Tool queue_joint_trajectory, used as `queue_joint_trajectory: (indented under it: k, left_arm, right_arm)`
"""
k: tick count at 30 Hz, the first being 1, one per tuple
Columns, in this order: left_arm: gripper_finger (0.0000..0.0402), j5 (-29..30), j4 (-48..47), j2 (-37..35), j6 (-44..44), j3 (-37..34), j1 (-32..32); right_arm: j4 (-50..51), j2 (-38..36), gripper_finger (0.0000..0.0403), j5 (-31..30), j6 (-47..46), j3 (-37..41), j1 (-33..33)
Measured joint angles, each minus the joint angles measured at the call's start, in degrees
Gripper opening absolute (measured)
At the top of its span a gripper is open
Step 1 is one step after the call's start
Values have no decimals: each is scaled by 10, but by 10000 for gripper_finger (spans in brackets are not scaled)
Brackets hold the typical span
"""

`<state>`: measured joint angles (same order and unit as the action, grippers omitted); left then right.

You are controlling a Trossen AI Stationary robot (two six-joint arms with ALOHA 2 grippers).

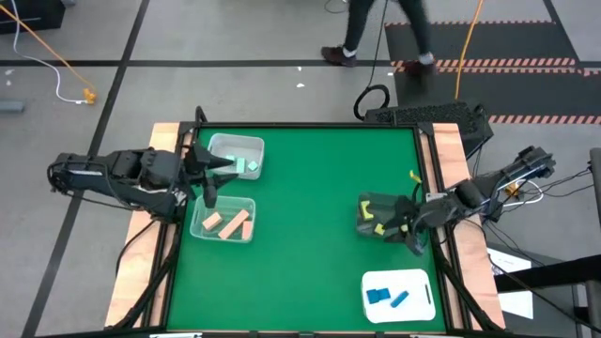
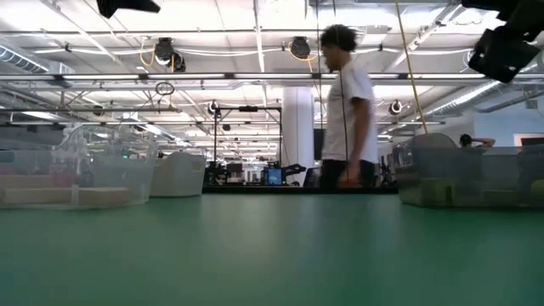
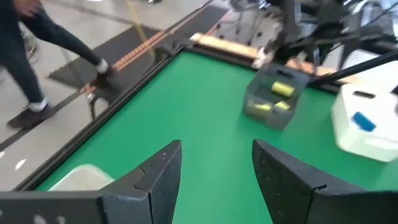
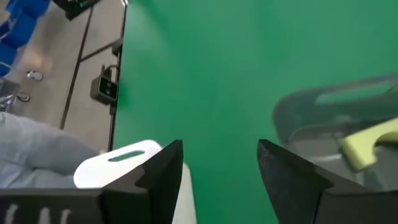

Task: Sort & place blocks by color
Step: Return to Home Position

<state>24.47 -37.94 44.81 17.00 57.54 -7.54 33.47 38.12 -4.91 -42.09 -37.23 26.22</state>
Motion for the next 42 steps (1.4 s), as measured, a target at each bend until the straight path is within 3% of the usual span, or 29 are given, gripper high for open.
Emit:
queue_joint_trajectory:
  k: [7, 12, 29, 35, 42]
  left_arm:
    - [198, -6, -24, 2, 11, 0, 34]
    - [198, -6, -15, 4, 13, -15, 48]
    - [198, -6, 145, 6, 13, -117, 49]
    - [198, -6, 146, 6, 13, -117, 49]
    - [198, -5, 146, 6, 14, -117, 49]
  right_arm:
    - [1, -37, 196, -1, 80, 0, -57]
    - [3, -58, 196, -42, 149, 0, -99]
    - [-4, -114, 196, -58, 331, 1, -260]
    - [-126, -128, 196, -56, 378, 70, -316]
    - [-389, -131, 196, -55, 364, 215, -371]
